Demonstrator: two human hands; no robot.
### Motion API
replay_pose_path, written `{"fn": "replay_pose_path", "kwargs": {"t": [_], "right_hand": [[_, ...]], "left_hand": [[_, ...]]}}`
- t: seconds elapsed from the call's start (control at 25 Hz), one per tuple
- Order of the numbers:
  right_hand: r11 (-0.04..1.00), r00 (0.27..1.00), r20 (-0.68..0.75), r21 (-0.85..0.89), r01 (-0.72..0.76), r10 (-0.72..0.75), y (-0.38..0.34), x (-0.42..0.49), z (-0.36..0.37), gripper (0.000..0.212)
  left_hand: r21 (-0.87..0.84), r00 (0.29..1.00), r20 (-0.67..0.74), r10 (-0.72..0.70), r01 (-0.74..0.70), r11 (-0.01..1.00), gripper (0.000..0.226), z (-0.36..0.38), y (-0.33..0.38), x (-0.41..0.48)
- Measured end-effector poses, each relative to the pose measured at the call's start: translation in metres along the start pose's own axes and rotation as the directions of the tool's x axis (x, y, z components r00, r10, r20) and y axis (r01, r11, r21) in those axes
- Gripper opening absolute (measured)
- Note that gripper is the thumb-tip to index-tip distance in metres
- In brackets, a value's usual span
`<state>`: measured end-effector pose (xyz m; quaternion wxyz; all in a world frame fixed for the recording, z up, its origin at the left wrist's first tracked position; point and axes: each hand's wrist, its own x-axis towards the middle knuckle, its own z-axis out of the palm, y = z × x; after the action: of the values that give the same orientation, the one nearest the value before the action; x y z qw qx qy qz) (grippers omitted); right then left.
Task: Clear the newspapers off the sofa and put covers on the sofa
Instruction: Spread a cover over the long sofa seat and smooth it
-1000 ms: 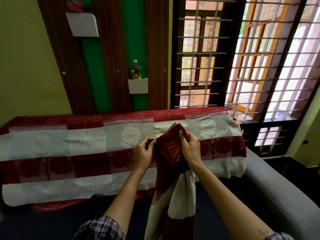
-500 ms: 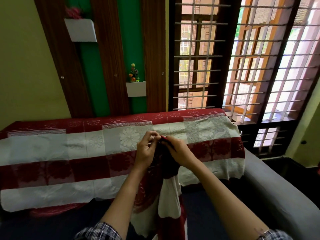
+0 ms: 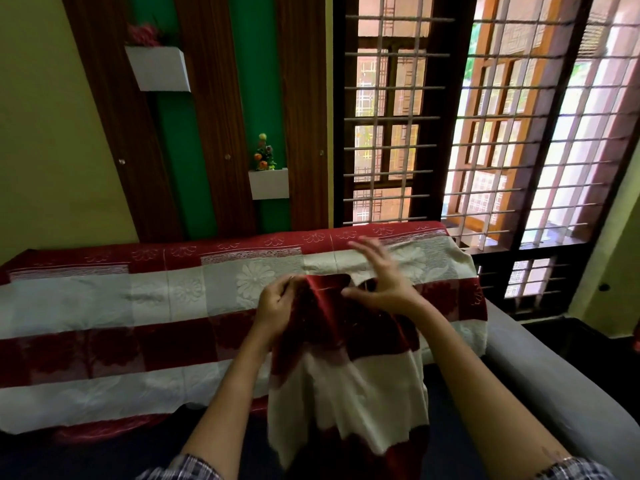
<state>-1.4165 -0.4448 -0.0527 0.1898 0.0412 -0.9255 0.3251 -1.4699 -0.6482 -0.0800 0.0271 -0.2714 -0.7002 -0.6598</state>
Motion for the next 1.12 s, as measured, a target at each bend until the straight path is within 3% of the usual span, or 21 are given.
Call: {"fn": "replay_pose_path", "kwargs": {"t": [0.04, 0.08, 0.16, 0.24, 0.28, 0.36, 0.44, 0.52, 0.6, 0.64, 0.72, 0.76, 0.84, 0.92, 1.0, 1.12], "right_hand": [[0.996, 0.985, 0.151, 0.043, 0.082, -0.087, -0.009, -0.003, 0.009, 0.071], [0.983, 0.972, 0.177, 0.125, 0.135, -0.156, -0.017, -0.004, 0.018, 0.061], [0.960, 0.979, 0.000, 0.199, 0.198, -0.203, -0.021, -0.003, 0.030, 0.031], [0.958, 0.954, -0.197, 0.136, 0.254, -0.225, -0.017, -0.005, 0.031, 0.015], [0.956, 0.930, -0.275, 0.097, 0.278, -0.243, -0.015, -0.006, 0.028, 0.014], [0.940, 0.863, -0.449, 0.127, 0.317, -0.230, -0.011, -0.006, 0.016, 0.017], [0.923, 0.798, -0.587, 0.217, 0.317, -0.136, -0.005, -0.003, -0.003, 0.015], [0.941, 0.790, -0.613, 0.264, 0.210, -0.004, 0.008, 0.002, -0.024, 0.010], [0.973, 0.859, -0.493, 0.228, -0.026, 0.138, 0.019, 0.001, -0.035, 0.023], [0.981, 0.913, -0.372, 0.159, -0.113, 0.165, 0.020, -0.002, -0.034, 0.041], [0.998, 0.996, -0.080, 0.061, -0.026, 0.031, 0.009, -0.011, -0.021, 0.076], [0.995, 0.997, 0.033, 0.072, 0.062, -0.064, -0.003, -0.013, -0.013, 0.079], [0.976, 0.973, 0.112, 0.113, 0.187, -0.200, -0.017, -0.011, 0.000, 0.053], [0.971, 0.972, -0.041, 0.044, 0.234, -0.232, -0.018, -0.008, 0.003, 0.023], [0.978, 0.949, -0.246, 0.019, 0.208, -0.197, -0.011, -0.008, -0.001, 0.015], [0.983, 0.874, -0.465, 0.037, 0.177, -0.140, -0.002, -0.009, -0.006, 0.010]], "left_hand": [[0.039, 0.994, 0.073, 0.081, -0.084, 0.996, 0.021, 0.005, 0.019, 0.005], [0.053, 0.980, 0.136, 0.147, -0.155, 0.986, 0.021, 0.010, 0.034, 0.009], [0.013, 0.968, 0.154, 0.198, -0.203, 0.979, 0.020, 0.017, 0.043, 0.012], [0.011, 0.986, 0.146, 0.081, -0.083, 0.996, 0.021, 0.014, 0.031, 0.012], [0.056, 0.977, 0.213, -0.018, 0.007, 0.998, 0.022, 0.012, 0.018, 0.010], [0.301, 0.909, 0.362, -0.208, 0.098, 0.949, 0.018, 0.013, -0.010, 0.001], [0.424, 0.898, 0.306, -0.317, 0.169, 0.890, 0.016, 0.013, -0.034, -0.008], [0.179, 0.923, 0.154, -0.352, 0.324, 0.929, 0.016, 0.012, -0.037, -0.011], [-0.104, 0.945, -0.004, -0.327, 0.325, 0.940, 0.018, 0.008, -0.022, -0.004], [-0.143, 0.960, -0.042, -0.278, 0.269, 0.952, 0.017, 0.007, -0.009, 0.002], [-0.107, 0.995, 0.024, -0.102, 0.104, 0.989, 0.017, 0.012, 0.022, 0.010], [-0.039, 0.995, 0.095, -0.007, 0.011, 0.999, 0.016, 0.016, 0.034, 0.012], [0.087, 0.977, 0.172, 0.127, -0.144, 0.986, 0.009, 0.025, 0.048, 0.011], [0.087, 0.984, 0.124, 0.129, -0.140, 0.986, 0.003, 0.025, 0.043, 0.007], [0.087, 0.994, 0.107, -0.008, -0.001, 0.996, 0.011, 0.023, 0.023, 0.001], [0.402, 0.978, 0.124, -0.165, 0.103, 0.910, 0.010, 0.025, -0.021, -0.012]]}}
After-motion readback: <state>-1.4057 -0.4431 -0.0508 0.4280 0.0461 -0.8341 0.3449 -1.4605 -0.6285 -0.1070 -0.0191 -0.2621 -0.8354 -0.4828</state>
